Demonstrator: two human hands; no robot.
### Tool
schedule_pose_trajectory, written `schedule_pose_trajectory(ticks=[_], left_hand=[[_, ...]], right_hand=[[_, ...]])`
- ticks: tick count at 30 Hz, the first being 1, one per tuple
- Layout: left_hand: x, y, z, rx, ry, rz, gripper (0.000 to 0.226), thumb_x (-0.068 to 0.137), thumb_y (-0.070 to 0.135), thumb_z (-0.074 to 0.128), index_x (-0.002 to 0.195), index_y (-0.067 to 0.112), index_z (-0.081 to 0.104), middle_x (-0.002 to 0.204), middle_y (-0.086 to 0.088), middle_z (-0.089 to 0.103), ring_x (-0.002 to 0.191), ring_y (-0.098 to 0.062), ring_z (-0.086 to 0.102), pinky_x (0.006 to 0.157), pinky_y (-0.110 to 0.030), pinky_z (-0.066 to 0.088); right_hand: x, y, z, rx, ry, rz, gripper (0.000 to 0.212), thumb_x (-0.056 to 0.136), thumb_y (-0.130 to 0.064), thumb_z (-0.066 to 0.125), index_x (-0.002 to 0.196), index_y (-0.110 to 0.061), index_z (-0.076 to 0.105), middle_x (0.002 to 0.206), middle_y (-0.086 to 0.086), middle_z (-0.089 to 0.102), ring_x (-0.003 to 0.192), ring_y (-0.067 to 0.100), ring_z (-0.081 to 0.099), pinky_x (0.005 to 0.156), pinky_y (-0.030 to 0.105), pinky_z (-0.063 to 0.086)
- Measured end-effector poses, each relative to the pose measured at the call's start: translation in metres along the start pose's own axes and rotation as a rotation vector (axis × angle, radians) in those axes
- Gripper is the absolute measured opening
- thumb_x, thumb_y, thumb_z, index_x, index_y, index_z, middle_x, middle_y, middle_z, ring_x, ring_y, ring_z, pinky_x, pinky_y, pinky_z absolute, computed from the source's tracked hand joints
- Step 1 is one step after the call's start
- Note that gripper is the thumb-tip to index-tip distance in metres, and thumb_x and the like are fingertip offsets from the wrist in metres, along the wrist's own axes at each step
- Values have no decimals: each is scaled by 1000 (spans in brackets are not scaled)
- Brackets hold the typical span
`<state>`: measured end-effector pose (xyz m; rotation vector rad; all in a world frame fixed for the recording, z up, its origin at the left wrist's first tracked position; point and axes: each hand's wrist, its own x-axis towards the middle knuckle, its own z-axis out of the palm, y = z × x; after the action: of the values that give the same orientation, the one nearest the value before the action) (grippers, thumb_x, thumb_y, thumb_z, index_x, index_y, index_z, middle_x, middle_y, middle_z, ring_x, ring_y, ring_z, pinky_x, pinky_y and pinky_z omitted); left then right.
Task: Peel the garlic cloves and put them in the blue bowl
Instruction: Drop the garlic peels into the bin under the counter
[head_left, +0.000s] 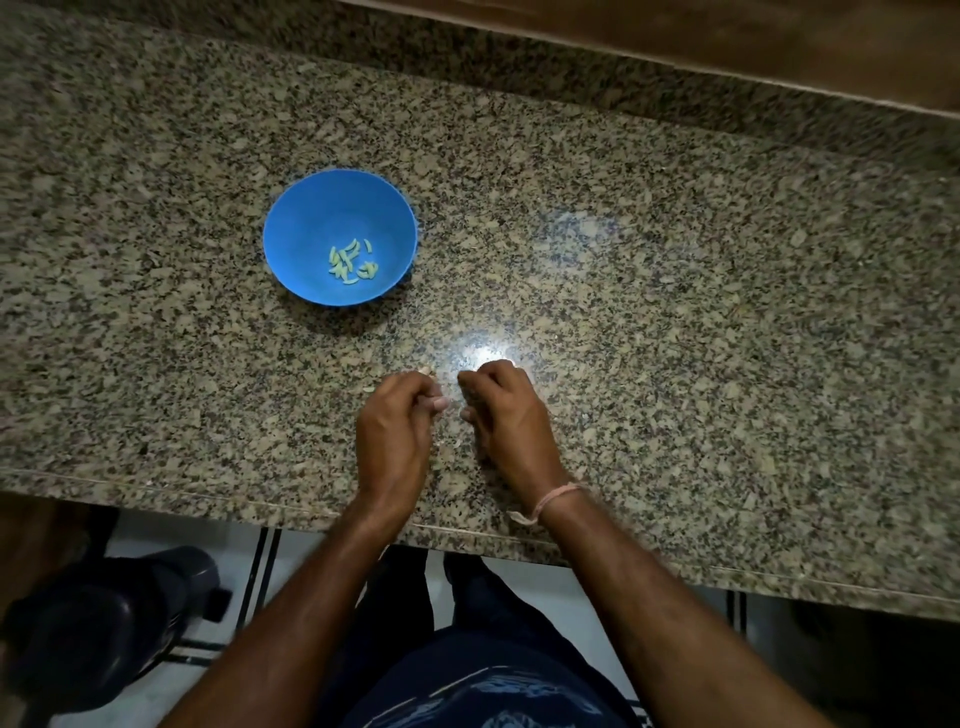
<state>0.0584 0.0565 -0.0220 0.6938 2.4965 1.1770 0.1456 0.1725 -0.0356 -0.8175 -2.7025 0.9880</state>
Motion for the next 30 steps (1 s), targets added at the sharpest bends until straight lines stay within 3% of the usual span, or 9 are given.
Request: schedule_pose_trajectory(ticks=[5,8,11,14,17,19,21,24,30], left_hand=[[-12,-5,-15,-61,77,-114,9,92,9,73,86,15,70,88,3,68,84,-6,63,66,-7,44],[-17,-5,-15,-78,81,-151,8,92,8,74,87,13,71,88,6,68,86,3,61,67,-3,44],[-19,-4,-14,-147,82,-214,6,92,10,75,91,16,73,90,8,71,85,2,65,68,-5,48],[-19,-8,-20,-220,115,-265,7,92,14,76,91,21,73,90,11,73,83,1,68,67,-8,51],[-25,-16,-37,-232,205,-301,8,91,15,77,88,21,73,86,13,73,79,2,68,65,-6,47],[-34,-28,-54,-236,273,-336,10,91,16,77,85,23,73,84,14,73,80,1,67,65,-6,45],[-45,-45,-76,-255,339,-355,13,92,15,76,84,25,72,83,13,73,80,-1,67,67,-8,46],[-70,-73,-114,-258,434,-379,14,93,14,75,84,24,70,80,13,72,77,0,66,65,-7,45],[-150,-160,-203,-349,659,-513,20,93,12,75,81,27,69,75,13,71,72,3,66,69,-17,50]], right_hand=[[11,-2,12,-66,114,-11,2,94,-15,70,96,-13,70,91,-1,64,83,10,46,67,17,29],[17,-3,13,-216,128,-32,8,89,-9,72,91,-15,66,83,0,61,76,15,45,64,29,35],[20,-6,13,-336,62,-23,18,87,0,68,94,-15,61,86,2,60,77,17,43,65,30,30],[18,-21,12,13,-11,137,15,96,-7,52,90,-18,61,88,-2,65,80,16,57,66,28,45],[21,-48,20,520,-128,416,18,101,-10,61,85,-14,68,85,5,74,80,20,70,72,27,57],[19,-76,32,724,-233,480,22,102,-12,62,81,-12,67,76,6,71,69,20,65,67,31,54],[13,-107,48,882,-301,500,26,104,-11,60,78,-13,64,66,2,60,58,13,52,57,27,45],[-1,-151,82,977,-398,498,31,105,-9,57,74,-13,60,64,6,54,56,13,46,55,27,39],[-54,-251,168,845,-638,370,26,107,-11,55,81,-7,58,64,5,48,54,8,44,51,18,41]])
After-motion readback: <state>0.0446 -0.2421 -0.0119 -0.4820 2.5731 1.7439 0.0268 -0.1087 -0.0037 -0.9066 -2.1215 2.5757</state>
